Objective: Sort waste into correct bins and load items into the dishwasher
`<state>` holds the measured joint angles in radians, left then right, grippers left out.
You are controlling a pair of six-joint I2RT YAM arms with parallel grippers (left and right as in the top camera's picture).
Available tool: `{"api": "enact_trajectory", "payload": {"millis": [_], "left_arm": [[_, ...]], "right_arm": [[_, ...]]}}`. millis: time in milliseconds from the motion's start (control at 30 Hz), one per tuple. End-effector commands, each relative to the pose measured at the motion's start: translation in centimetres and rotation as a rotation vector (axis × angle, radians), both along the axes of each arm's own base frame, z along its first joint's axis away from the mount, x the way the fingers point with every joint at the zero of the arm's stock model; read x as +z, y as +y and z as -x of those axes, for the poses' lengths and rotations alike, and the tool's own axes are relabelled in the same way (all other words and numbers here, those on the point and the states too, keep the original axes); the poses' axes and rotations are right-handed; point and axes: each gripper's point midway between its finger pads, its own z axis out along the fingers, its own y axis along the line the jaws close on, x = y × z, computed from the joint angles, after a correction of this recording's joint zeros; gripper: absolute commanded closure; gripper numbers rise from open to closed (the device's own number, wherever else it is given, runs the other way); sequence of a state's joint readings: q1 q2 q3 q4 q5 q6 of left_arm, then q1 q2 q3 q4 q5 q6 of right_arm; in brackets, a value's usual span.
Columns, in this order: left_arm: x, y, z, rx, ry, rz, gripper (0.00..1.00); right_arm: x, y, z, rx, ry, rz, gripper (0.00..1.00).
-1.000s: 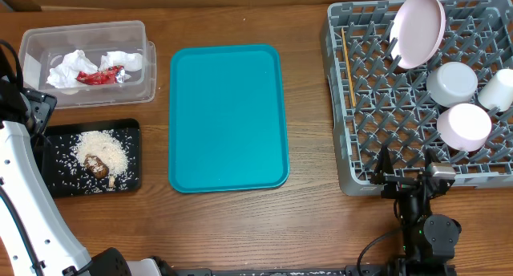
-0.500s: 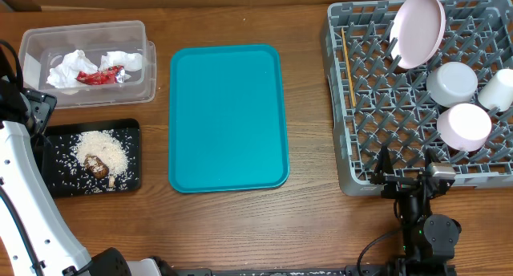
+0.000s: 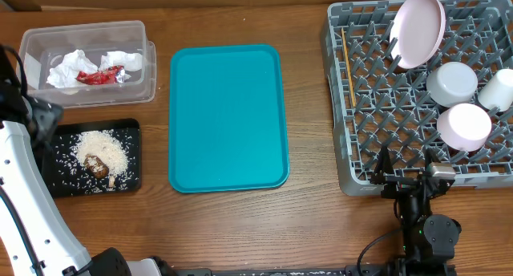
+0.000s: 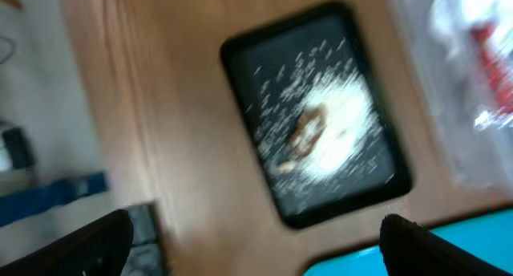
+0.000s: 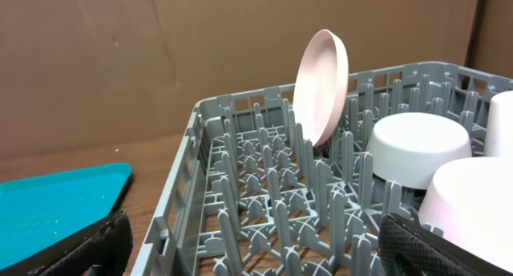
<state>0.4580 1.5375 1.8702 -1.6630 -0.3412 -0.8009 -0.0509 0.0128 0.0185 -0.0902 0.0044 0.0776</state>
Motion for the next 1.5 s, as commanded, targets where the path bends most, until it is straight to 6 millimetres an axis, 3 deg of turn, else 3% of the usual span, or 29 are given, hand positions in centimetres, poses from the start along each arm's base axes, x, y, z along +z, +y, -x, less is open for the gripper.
{"api": "enact_trajectory", "payload": {"millis": [0,200,400,633,833,1100,1467], "left_arm": [[0.3,-1.3,0.3,-0.072,-0.014,0.045,0.0],[-0.7,-3.8,0.1,-0.201,-0.077,0.01,0.0],[-4.5,-7.2,-2.6,-0.471,-0.226,-0.096,0.0],[-10.0,-13.7,-4.8,-0.823,-0.489,-0.092,0.0],[-11.5,-19.4,-5.3,-1.31,-0.751,-0.235,0.0],[-15.1,-19.8,-4.2,-1.337,-0.815,-0.293,0.0],[-15.1,-18.2,-3.3,-1.261,-0.843,-0.425,0.0]], "right_arm": [[-0.1,0.0,0.0,0.002,-0.005,0.003,0.0],[-0.1,0.0,0.0,0.002,-0.005,0.003,0.0],[-0.1,0.0,0.0,0.002,-0.005,0.003,0.0],[-0.1,0.0,0.0,0.002,-0.005,0.003,0.0],[-0.1,0.0,0.0,0.002,-0.005,0.003,0.0],[-0.1,0.0,0.0,0.002,-0.005,0.003,0.0],[-0.1,0.0,0.0,0.002,-0.005,0.003,0.0]]}}
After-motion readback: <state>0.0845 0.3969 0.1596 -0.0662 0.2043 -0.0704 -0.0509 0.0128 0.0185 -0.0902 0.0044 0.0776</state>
